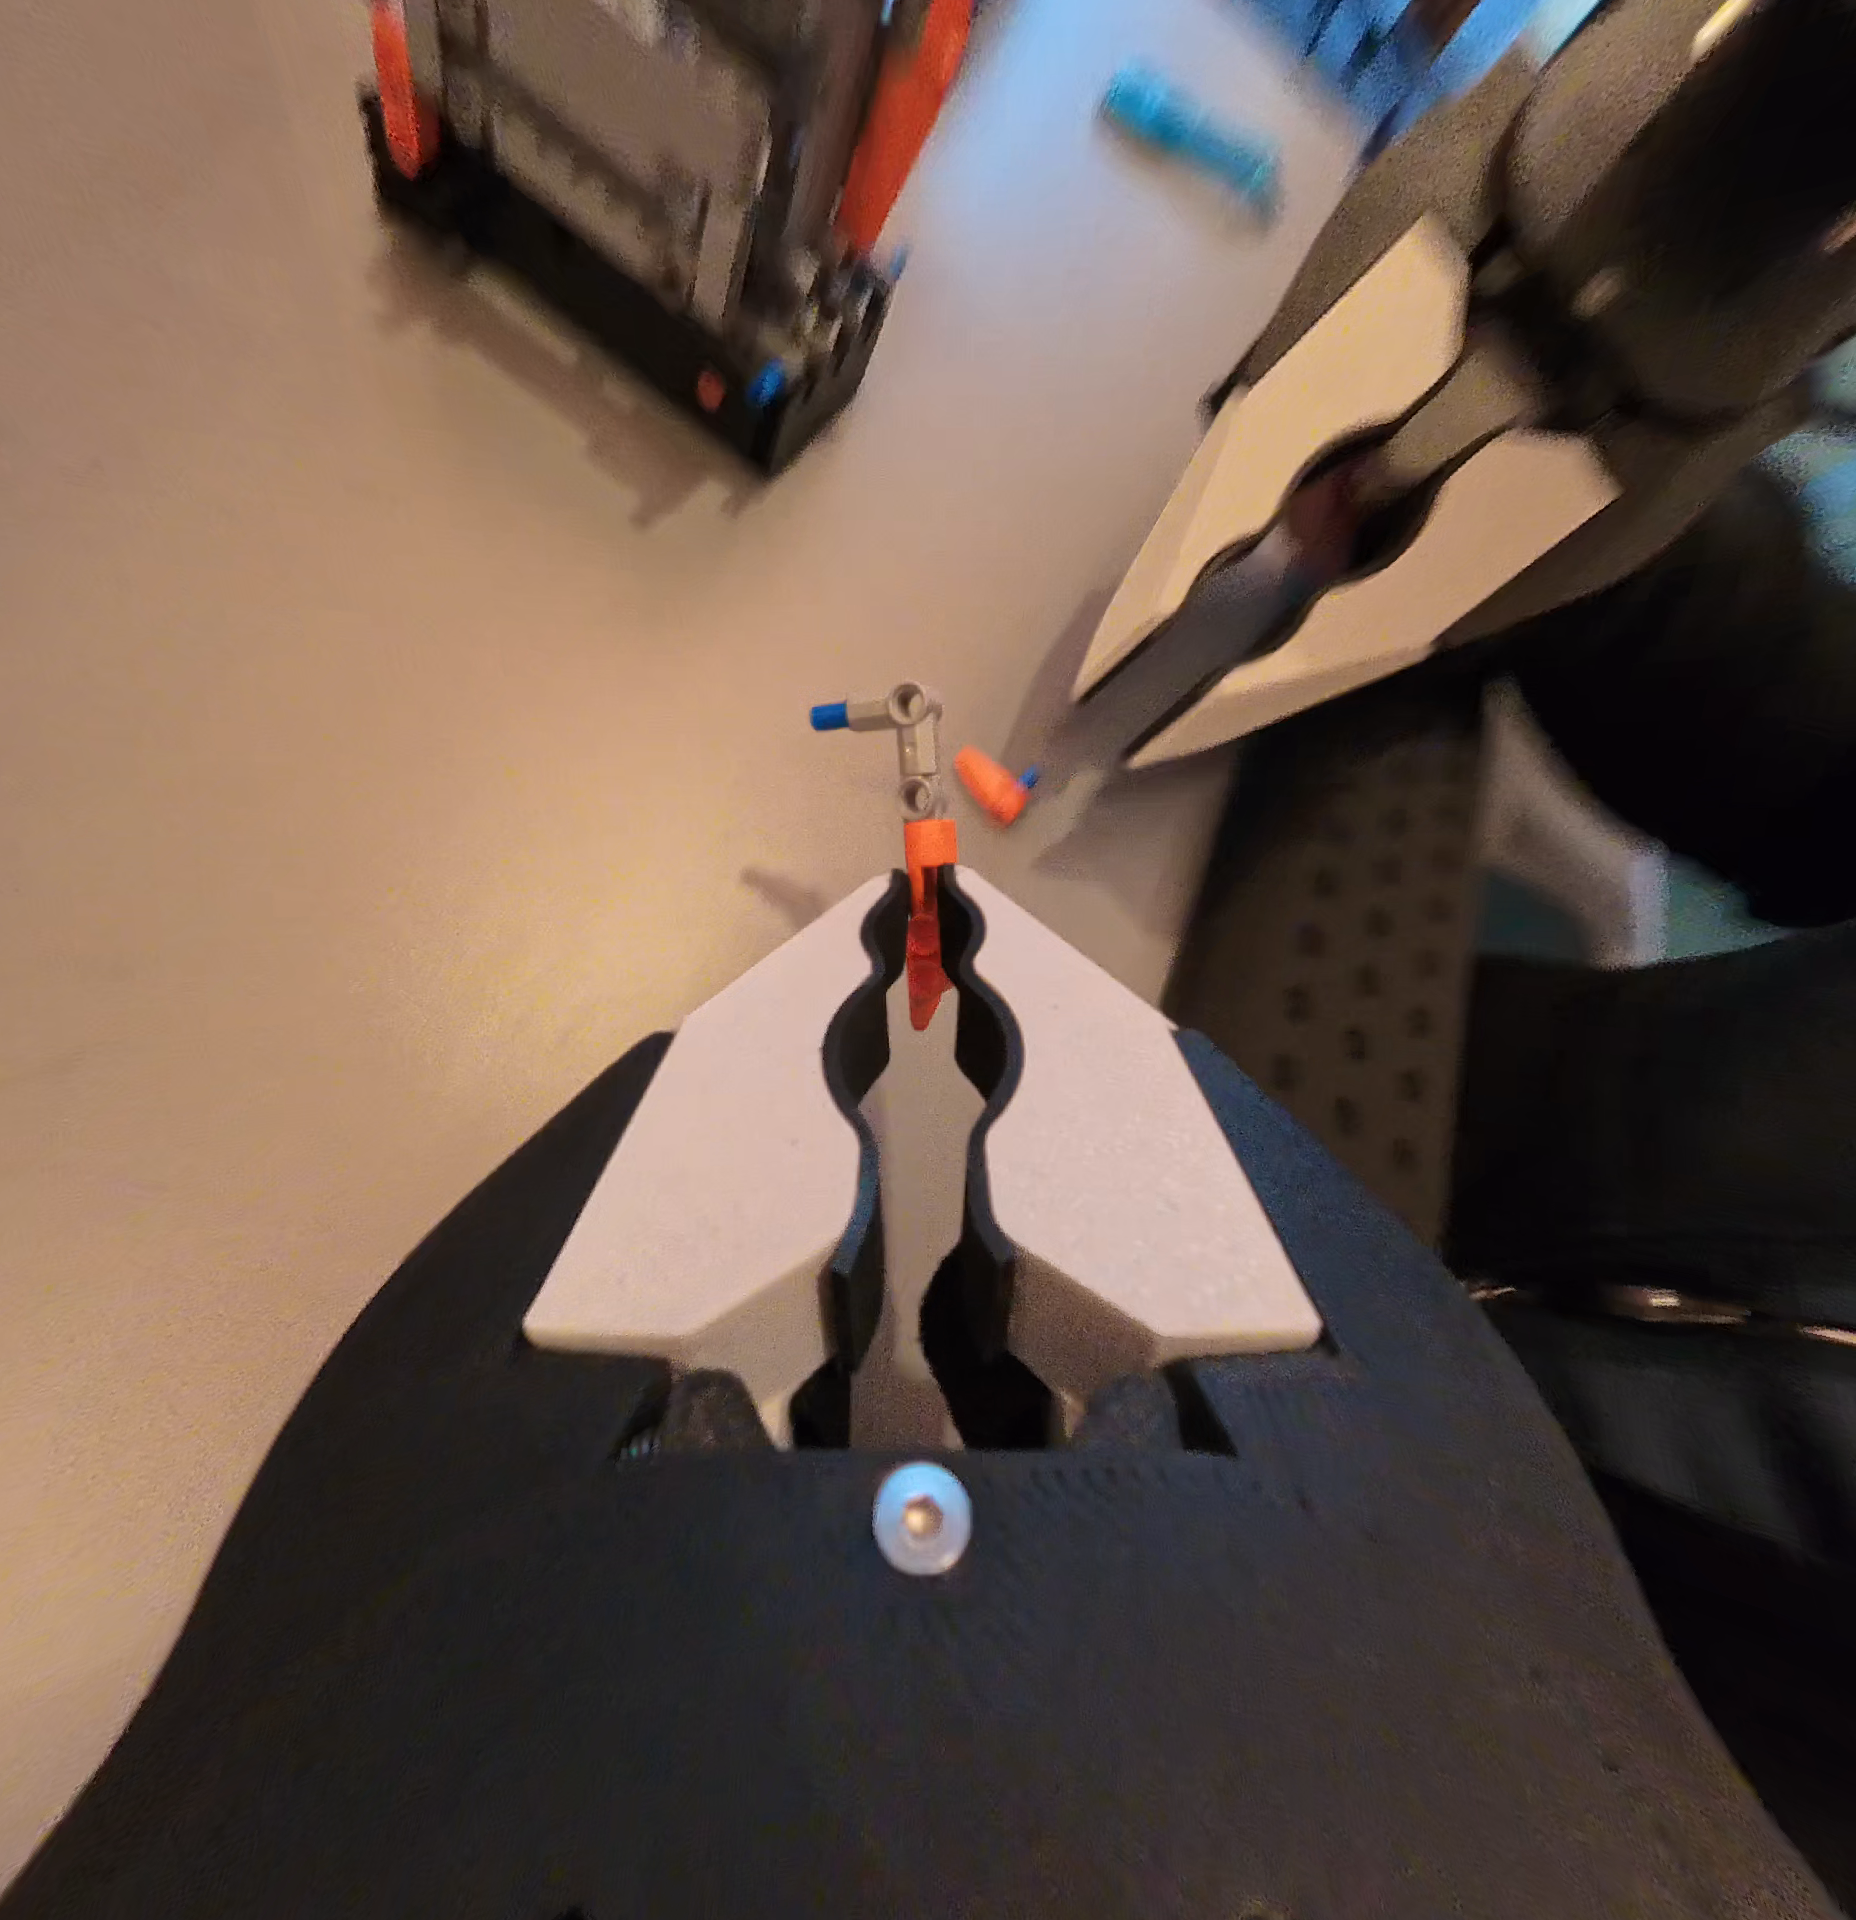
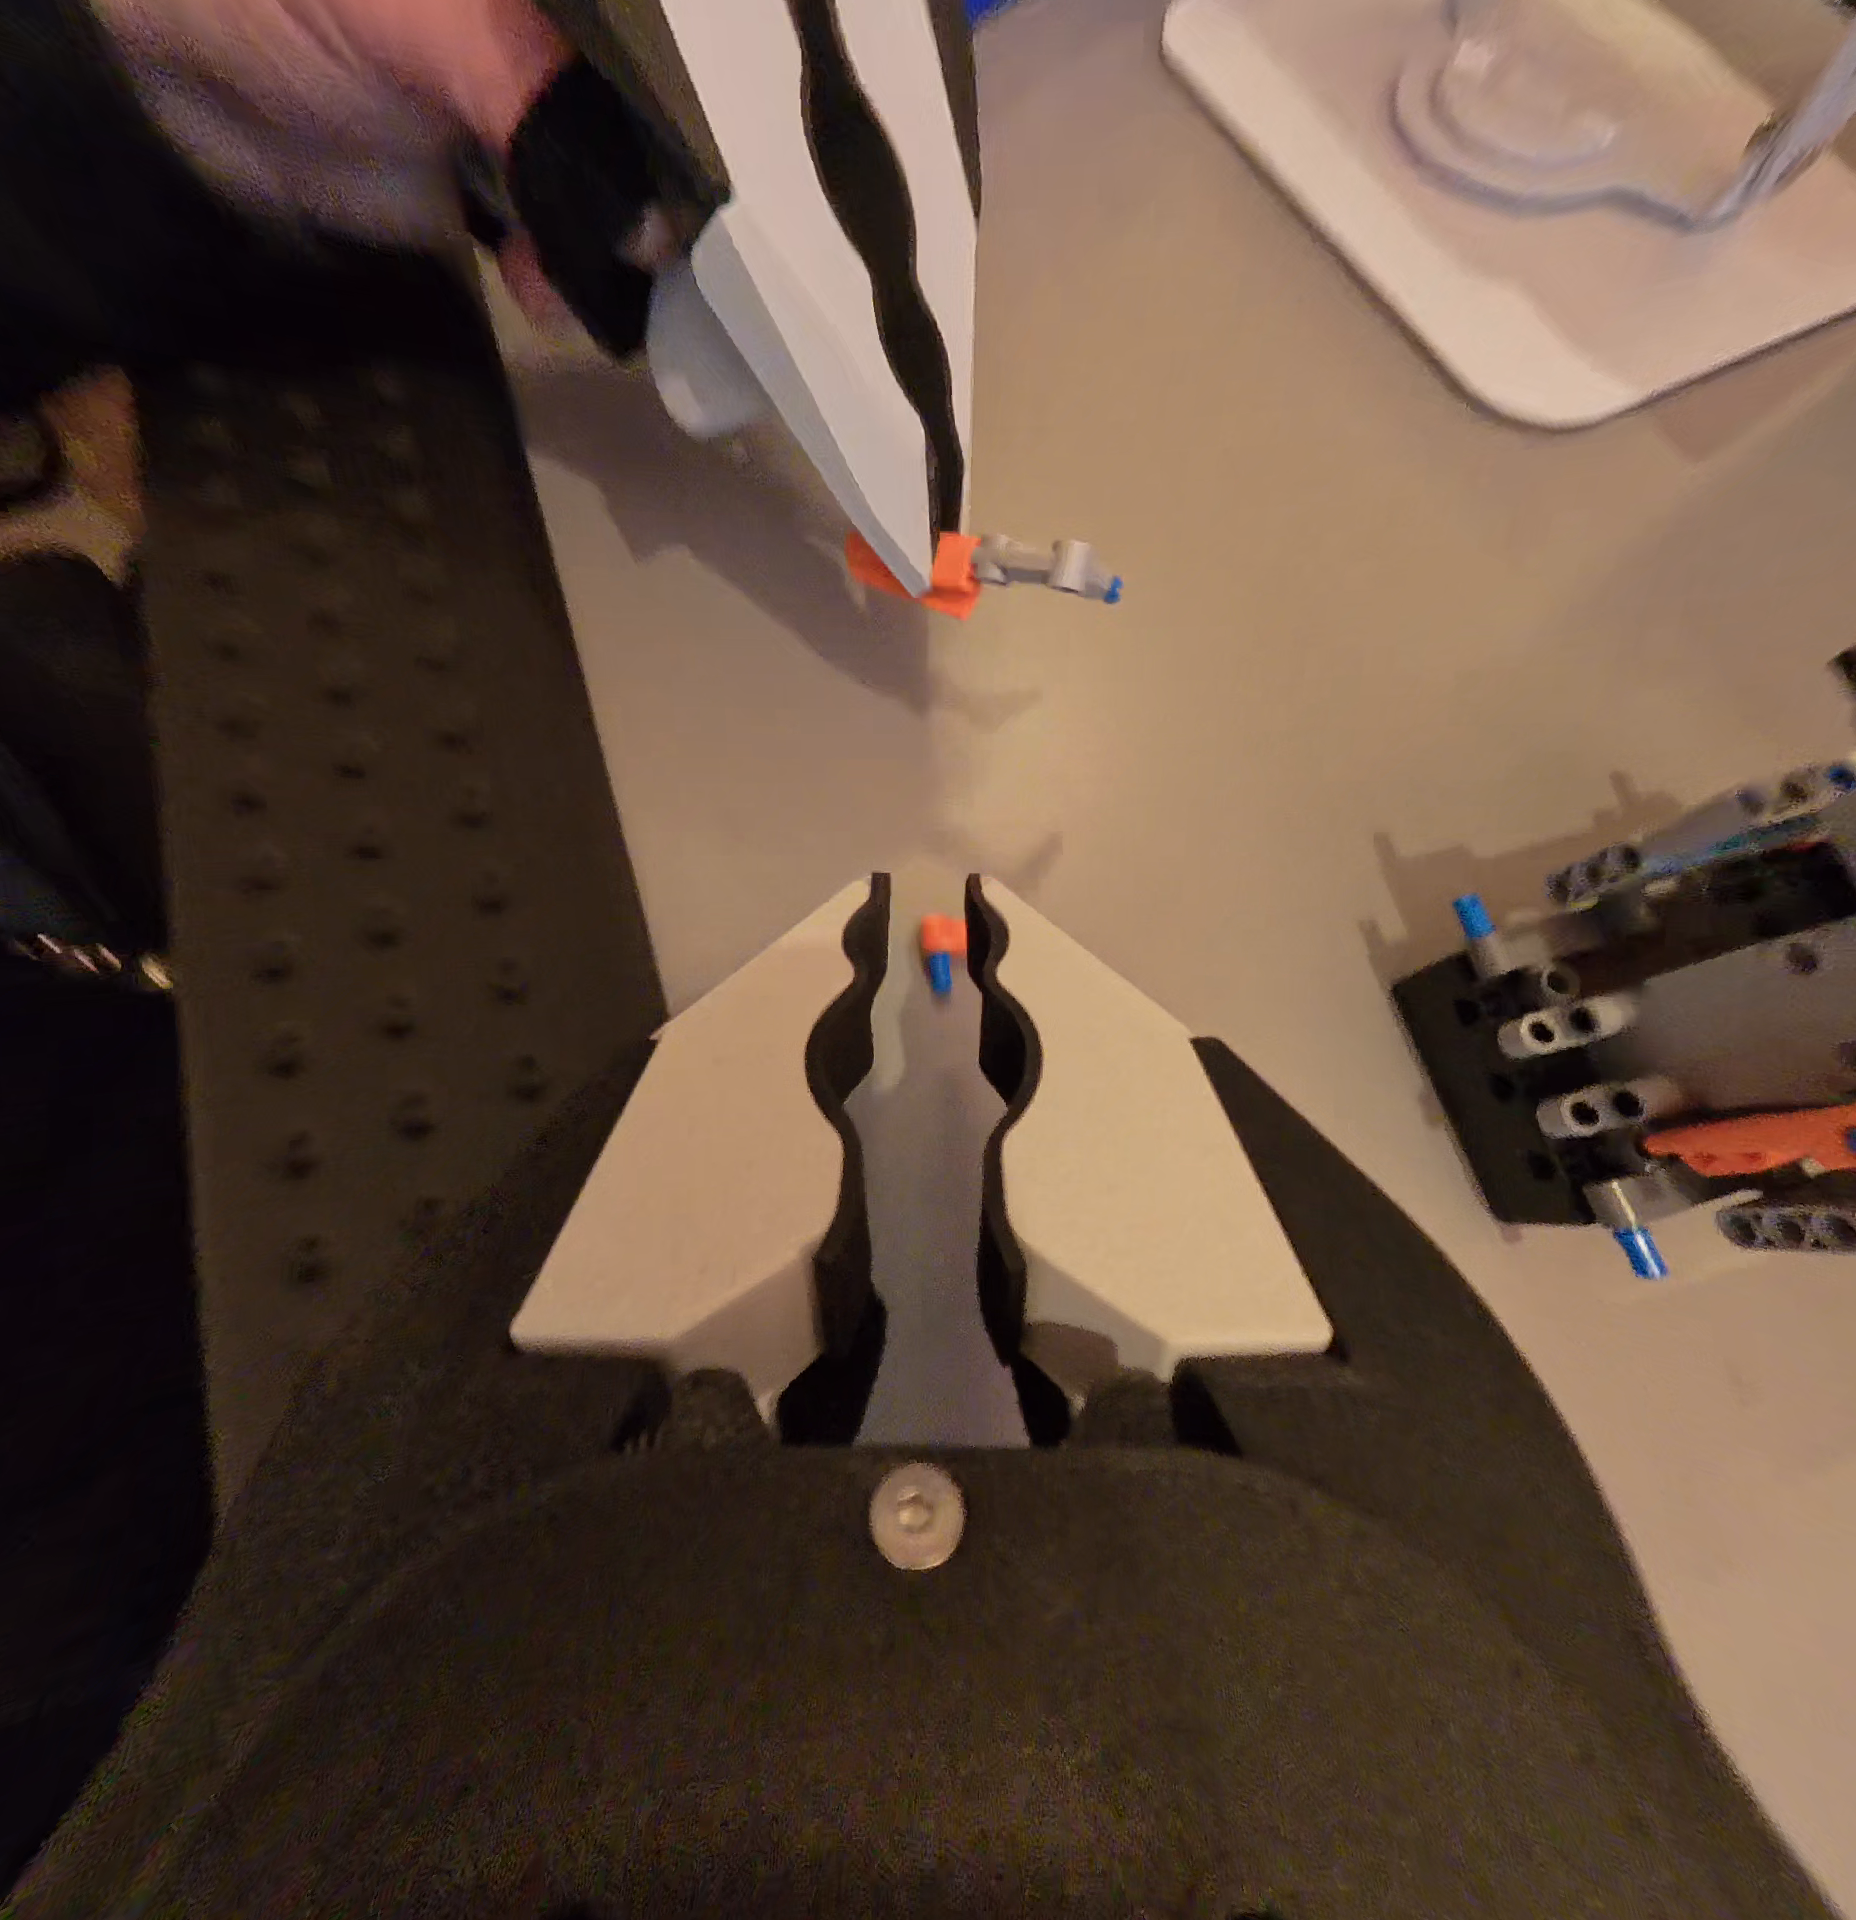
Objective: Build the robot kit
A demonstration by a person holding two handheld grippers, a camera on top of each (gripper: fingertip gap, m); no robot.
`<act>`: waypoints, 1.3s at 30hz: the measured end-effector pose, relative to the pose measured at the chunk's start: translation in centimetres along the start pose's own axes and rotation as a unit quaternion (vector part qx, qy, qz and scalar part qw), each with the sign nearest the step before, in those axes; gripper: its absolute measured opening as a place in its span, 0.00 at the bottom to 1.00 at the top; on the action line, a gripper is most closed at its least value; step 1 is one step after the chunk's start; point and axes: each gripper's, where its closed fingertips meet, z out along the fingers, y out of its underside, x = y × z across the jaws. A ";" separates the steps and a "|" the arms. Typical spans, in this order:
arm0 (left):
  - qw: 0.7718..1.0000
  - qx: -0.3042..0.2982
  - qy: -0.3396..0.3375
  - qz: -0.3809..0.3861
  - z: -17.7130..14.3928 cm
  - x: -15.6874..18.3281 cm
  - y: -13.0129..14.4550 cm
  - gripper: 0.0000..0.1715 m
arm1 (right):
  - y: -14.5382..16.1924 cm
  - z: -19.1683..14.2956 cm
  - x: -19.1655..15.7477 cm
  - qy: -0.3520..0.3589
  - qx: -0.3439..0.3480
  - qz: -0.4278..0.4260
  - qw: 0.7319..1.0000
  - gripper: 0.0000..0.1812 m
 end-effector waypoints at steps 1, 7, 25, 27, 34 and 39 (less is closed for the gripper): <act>0.999 0.039 0.030 -0.013 -0.6 0.7 -1.1 0.02 | -1.2 -0.4 -0.1 -0.005 0.024 0.015 1.000 0.06; 0.955 0.177 0.232 -0.052 -4.7 5.1 -5.8 0.02 | -8.0 -3.1 0.1 -0.059 0.169 0.087 0.980 0.10; 0.898 0.163 -0.291 0.288 -4.3 1.8 -10.1 0.02 | -14.0 -4.2 4.2 -0.084 0.308 0.219 0.922 0.13; 0.890 0.156 -0.303 0.301 -3.9 1.9 -10.0 0.01 | -13.9 -4.0 4.5 -0.088 0.309 0.221 0.921 0.06; 0.881 0.157 -0.318 0.313 -4.0 1.9 -10.0 0.03 | -13.7 -4.1 4.6 -0.112 0.307 0.214 0.921 0.03; 0.916 0.200 -0.205 0.280 -4.8 3.9 -10.1 0.13 | -13.6 -5.6 4.3 -0.152 0.295 0.183 0.926 0.03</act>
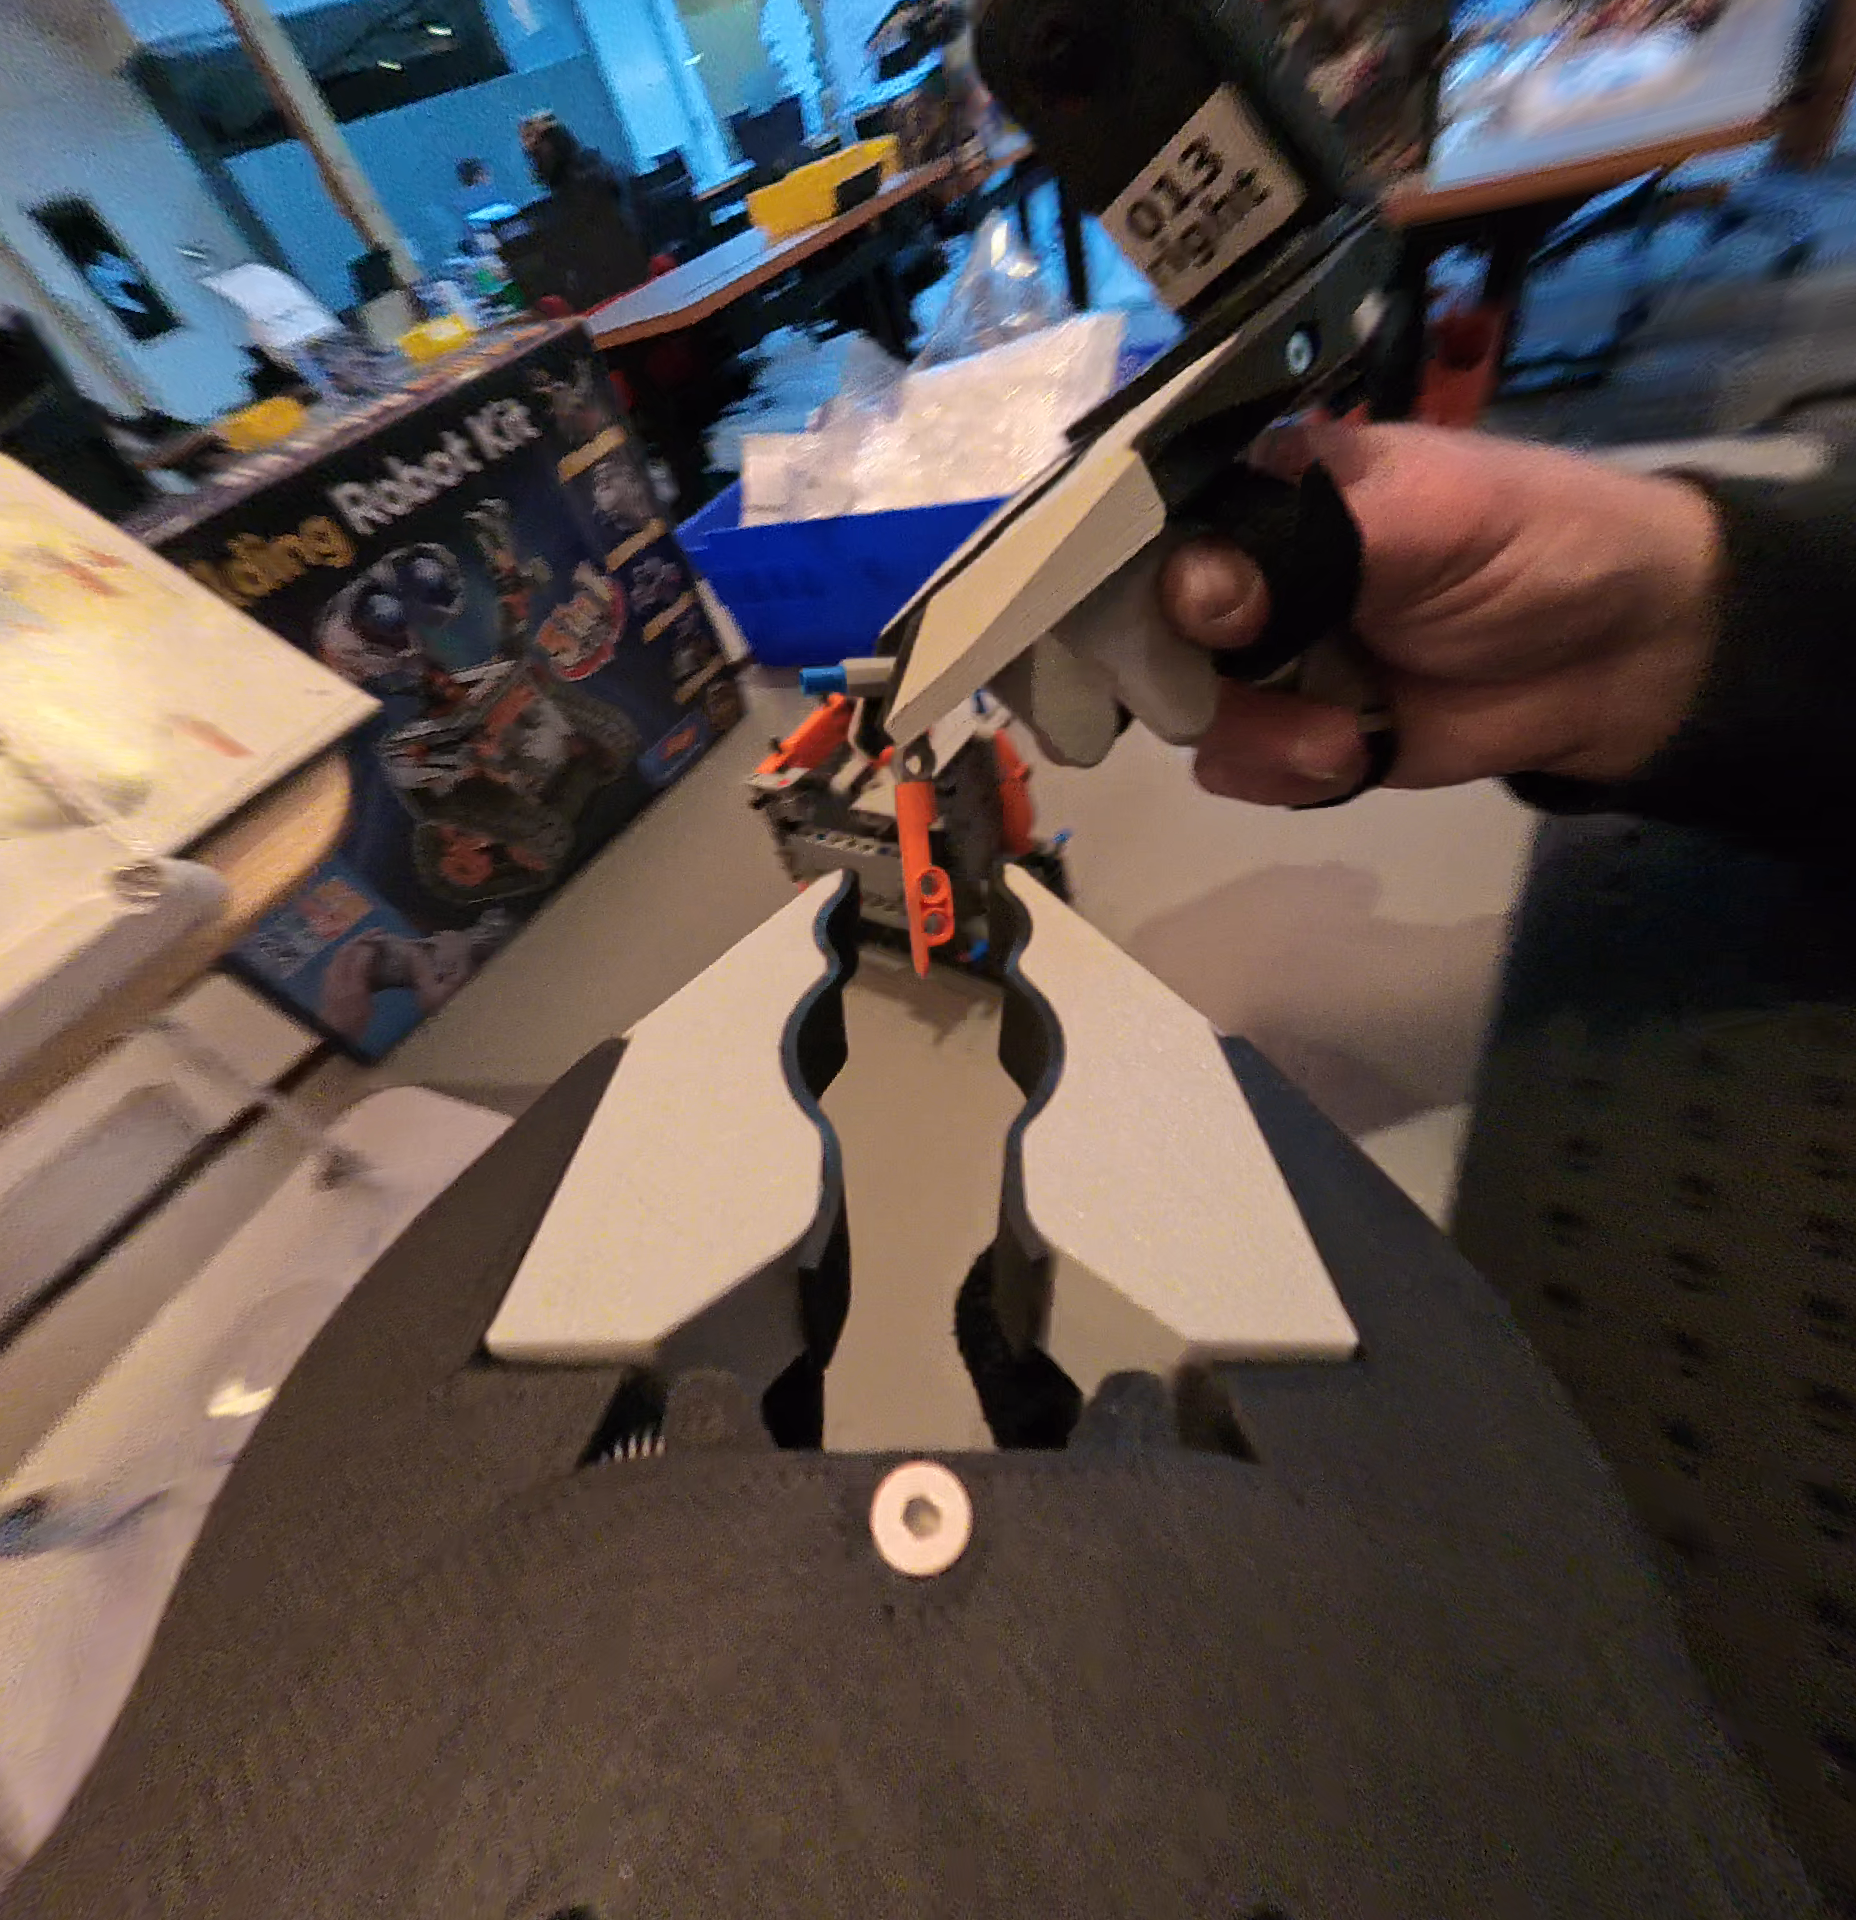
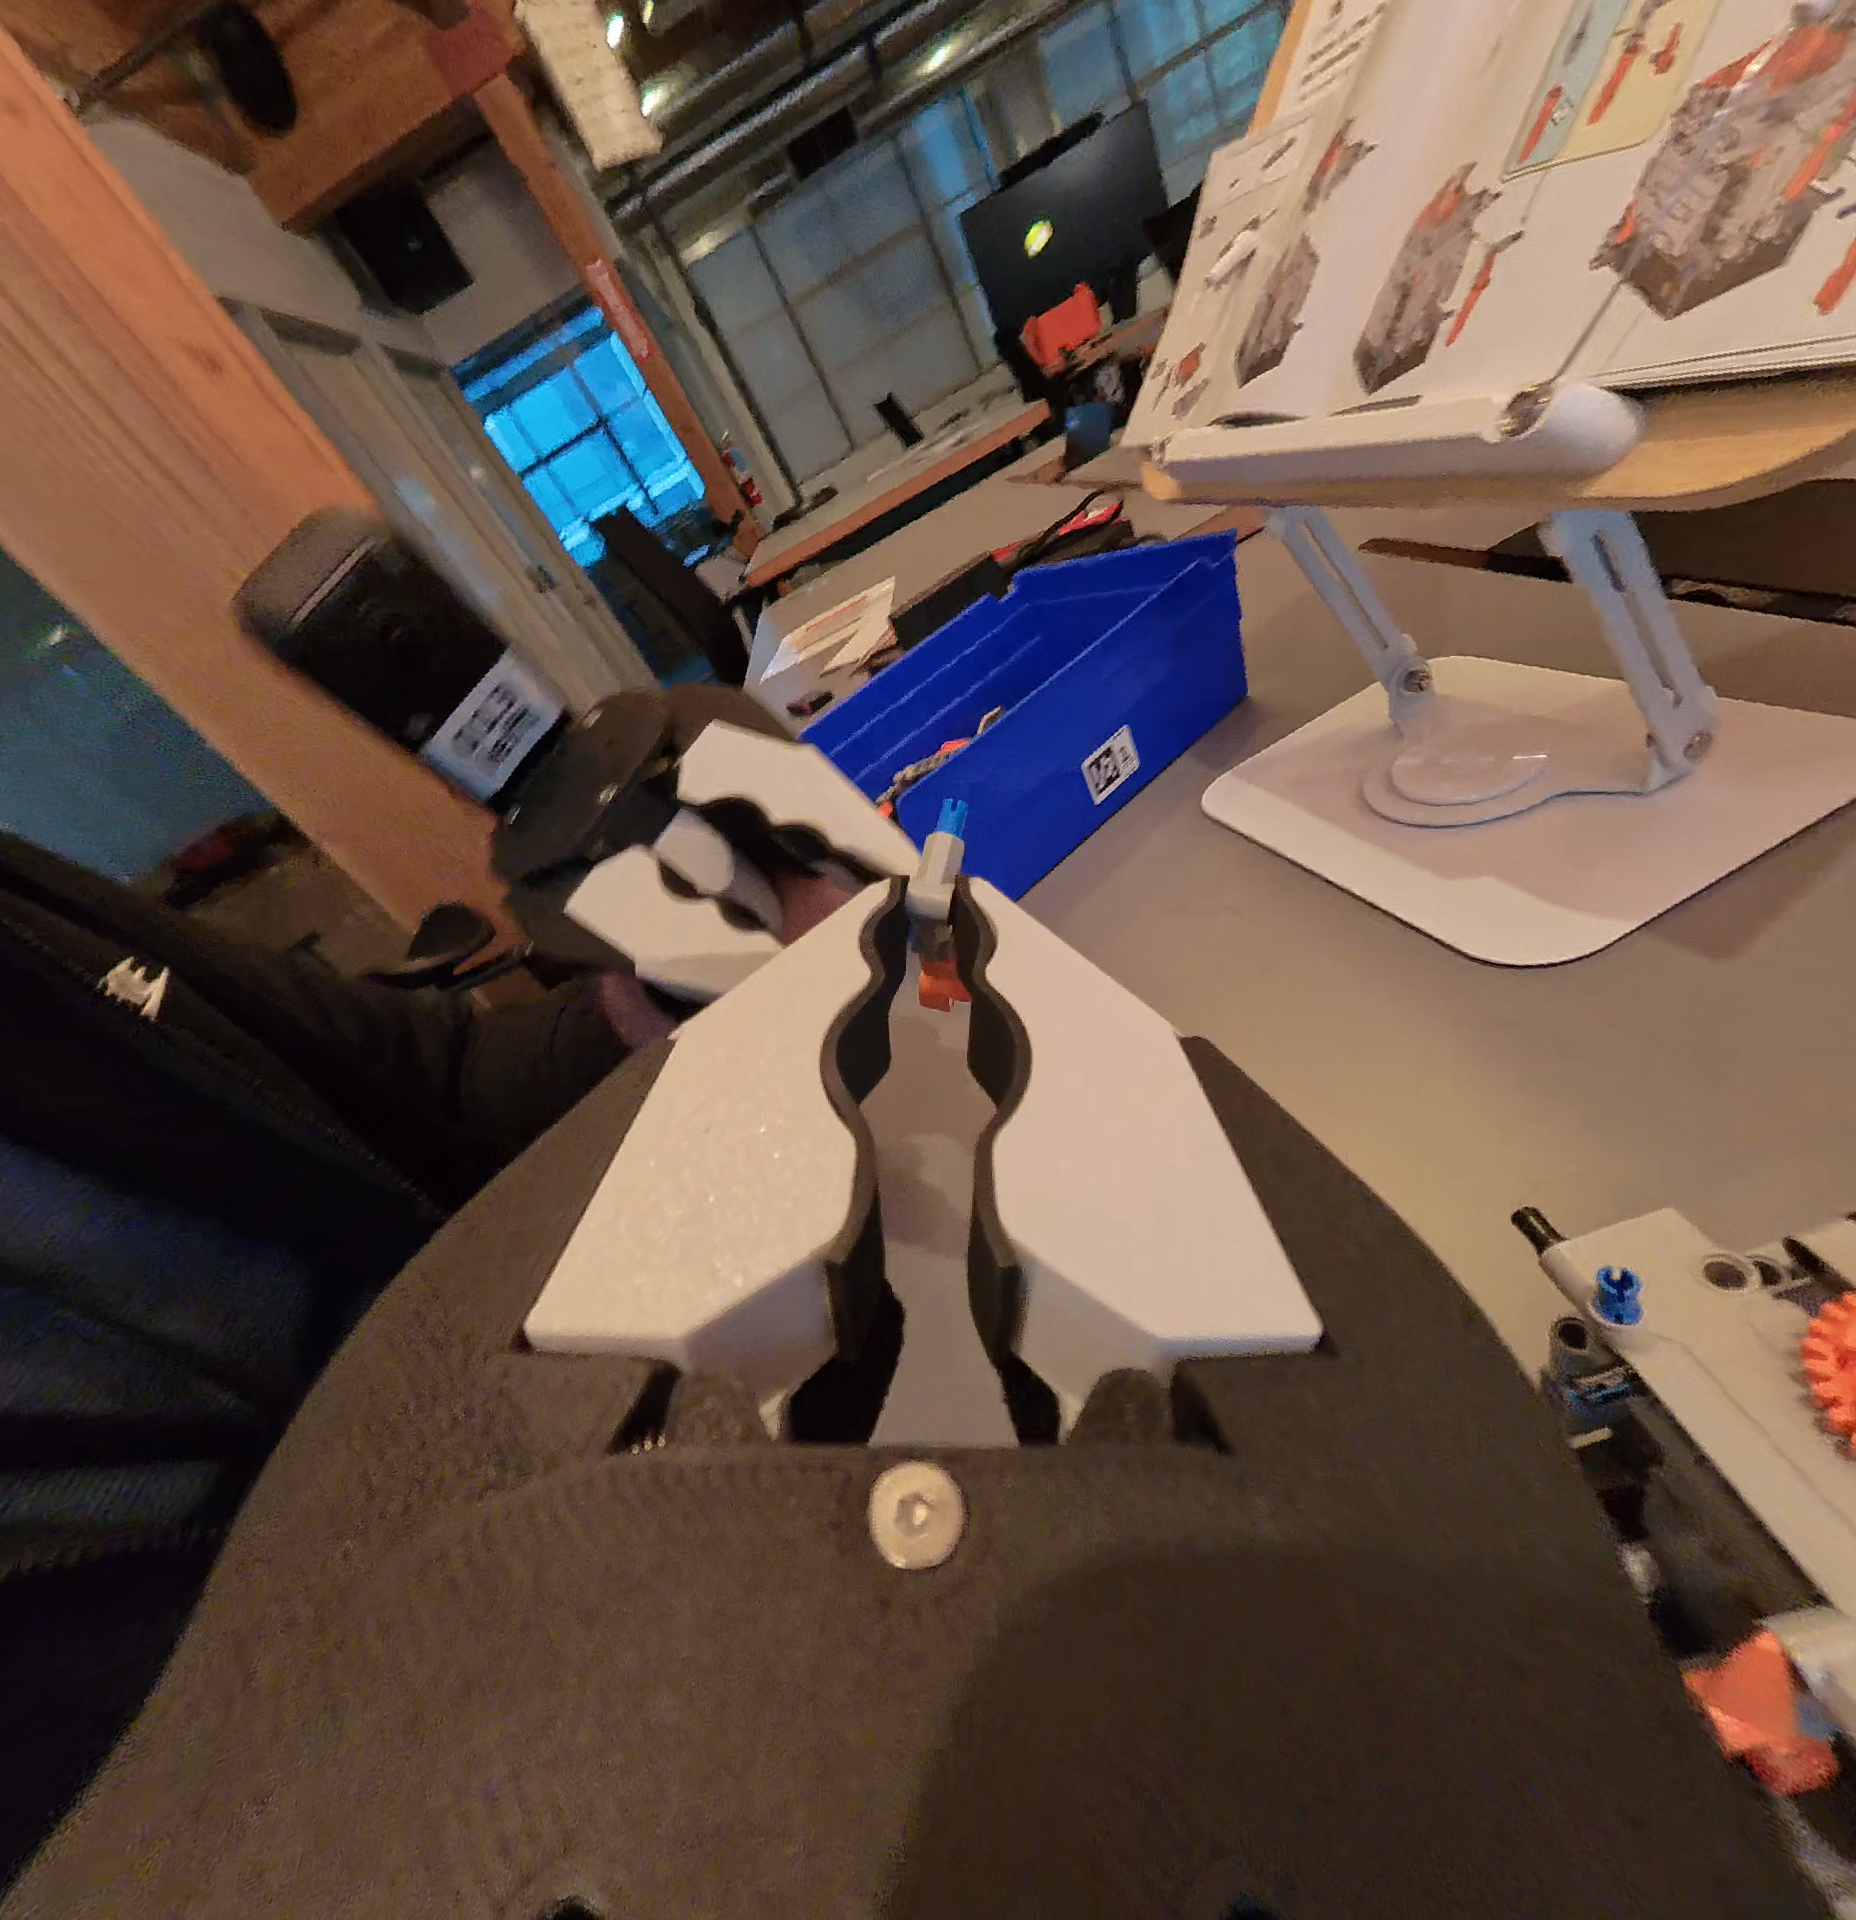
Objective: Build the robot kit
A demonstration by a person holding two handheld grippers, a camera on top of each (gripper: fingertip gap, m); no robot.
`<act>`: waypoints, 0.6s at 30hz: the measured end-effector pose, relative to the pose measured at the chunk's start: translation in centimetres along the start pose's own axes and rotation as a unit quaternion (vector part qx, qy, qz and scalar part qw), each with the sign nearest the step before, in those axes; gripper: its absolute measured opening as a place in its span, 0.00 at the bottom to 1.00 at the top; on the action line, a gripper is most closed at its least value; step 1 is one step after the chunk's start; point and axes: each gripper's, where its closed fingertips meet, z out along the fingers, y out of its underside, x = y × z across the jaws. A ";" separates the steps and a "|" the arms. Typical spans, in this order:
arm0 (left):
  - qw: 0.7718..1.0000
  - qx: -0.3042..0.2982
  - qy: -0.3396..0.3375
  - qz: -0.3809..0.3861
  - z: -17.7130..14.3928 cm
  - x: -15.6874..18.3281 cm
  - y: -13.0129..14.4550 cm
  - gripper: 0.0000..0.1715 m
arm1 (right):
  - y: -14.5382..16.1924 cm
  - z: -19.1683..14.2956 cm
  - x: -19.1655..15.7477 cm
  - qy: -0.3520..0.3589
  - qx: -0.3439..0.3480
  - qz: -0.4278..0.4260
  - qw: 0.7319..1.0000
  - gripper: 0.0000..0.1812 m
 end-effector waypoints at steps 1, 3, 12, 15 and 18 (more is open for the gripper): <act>0.999 0.009 0.022 -0.031 -0.2 -0.1 -0.2 0.15 | 0.1 -0.1 -0.4 -0.015 -0.017 -0.008 1.000 0.03; 0.992 0.021 0.086 -0.093 -0.3 0.3 -0.3 0.16 | 0.1 -0.4 -1.8 -0.058 -0.037 -0.028 0.997 0.03; 0.882 0.055 0.355 -0.305 -0.9 3.7 -1.2 0.11 | 1.1 -0.8 -4.2 -0.193 -0.098 -0.036 0.976 0.03; 0.850 0.060 0.409 -0.327 -1.1 5.1 -1.8 0.10 | 2.2 -0.8 -5.1 -0.235 -0.128 -0.029 0.963 0.03; 0.831 0.056 0.438 -0.337 -1.0 6.0 -1.7 0.07 | 2.6 -0.8 -5.6 -0.260 -0.135 -0.023 0.956 0.03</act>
